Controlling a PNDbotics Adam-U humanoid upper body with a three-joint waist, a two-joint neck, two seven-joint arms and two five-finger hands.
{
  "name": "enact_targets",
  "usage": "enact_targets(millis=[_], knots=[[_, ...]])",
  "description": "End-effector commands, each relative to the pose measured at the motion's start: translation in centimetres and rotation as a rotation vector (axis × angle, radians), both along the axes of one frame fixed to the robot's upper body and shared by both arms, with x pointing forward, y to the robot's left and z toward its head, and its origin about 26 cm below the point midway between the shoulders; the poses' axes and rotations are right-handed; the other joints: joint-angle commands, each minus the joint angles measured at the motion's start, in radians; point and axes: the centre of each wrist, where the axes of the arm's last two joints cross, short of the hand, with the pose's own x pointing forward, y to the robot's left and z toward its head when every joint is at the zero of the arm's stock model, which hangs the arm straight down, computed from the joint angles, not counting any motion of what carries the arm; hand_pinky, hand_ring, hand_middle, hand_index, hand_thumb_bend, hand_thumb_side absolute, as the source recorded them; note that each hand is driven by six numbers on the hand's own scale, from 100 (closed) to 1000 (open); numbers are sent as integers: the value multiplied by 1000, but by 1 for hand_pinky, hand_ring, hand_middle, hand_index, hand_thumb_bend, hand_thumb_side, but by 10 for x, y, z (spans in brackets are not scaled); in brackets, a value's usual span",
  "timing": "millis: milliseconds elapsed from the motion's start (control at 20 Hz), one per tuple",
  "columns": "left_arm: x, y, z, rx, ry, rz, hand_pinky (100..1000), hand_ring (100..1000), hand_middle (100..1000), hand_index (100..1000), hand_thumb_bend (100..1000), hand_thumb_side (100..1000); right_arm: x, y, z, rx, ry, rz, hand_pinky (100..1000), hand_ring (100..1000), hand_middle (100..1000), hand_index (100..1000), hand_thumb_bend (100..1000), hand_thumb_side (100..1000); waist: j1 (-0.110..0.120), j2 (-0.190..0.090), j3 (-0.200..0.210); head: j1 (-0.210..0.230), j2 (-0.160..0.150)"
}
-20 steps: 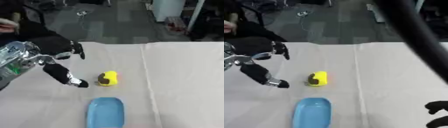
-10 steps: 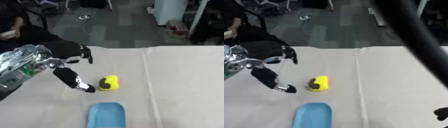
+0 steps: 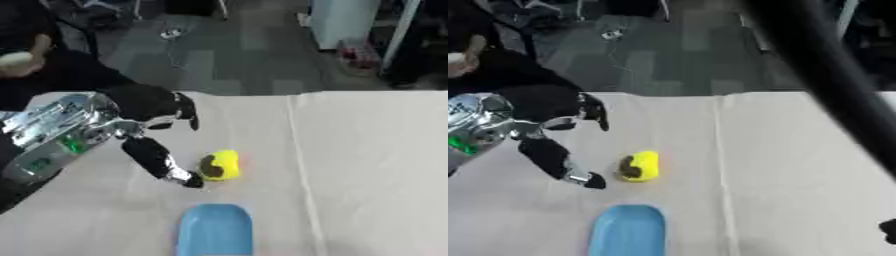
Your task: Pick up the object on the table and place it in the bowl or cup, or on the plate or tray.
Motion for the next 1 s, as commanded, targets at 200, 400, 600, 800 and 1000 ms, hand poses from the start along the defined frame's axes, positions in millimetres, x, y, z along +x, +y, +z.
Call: enact_targets(millis=[200, 400, 600, 800, 1000], knots=[[9, 4, 0, 38, -18, 35, 697, 765, 773, 799, 613, 864, 2, -4, 10, -23, -26, 19, 347, 520, 576, 377, 100, 1000, 0, -6, -9, 27, -20], [23, 9, -10, 60, -31, 66, 701, 769, 773, 798, 610, 871, 4, -4, 13, -27, -26, 32, 350, 521, 578, 377, 100, 1000, 1, -3, -15, 39, -34], [36, 15, -24, 61, -37, 98, 702, 771, 776, 799, 607, 876, 6, -5, 17, -26, -33, 49, 352, 521, 579, 378, 100, 1000, 2, 0, -25, 51, -35], [45, 22, -32, 74, -61, 118, 709, 782, 782, 802, 608, 878, 8, -5, 21, -29, -38, 69, 354, 522, 579, 376, 100, 1000, 3, 5, -35, 71, -35], [52, 28, -38, 84, -71, 133, 712, 788, 784, 822, 609, 878, 11, -4, 24, -35, -40, 89, 355, 524, 581, 370, 100, 1000, 5, 12, -46, 82, -37]])
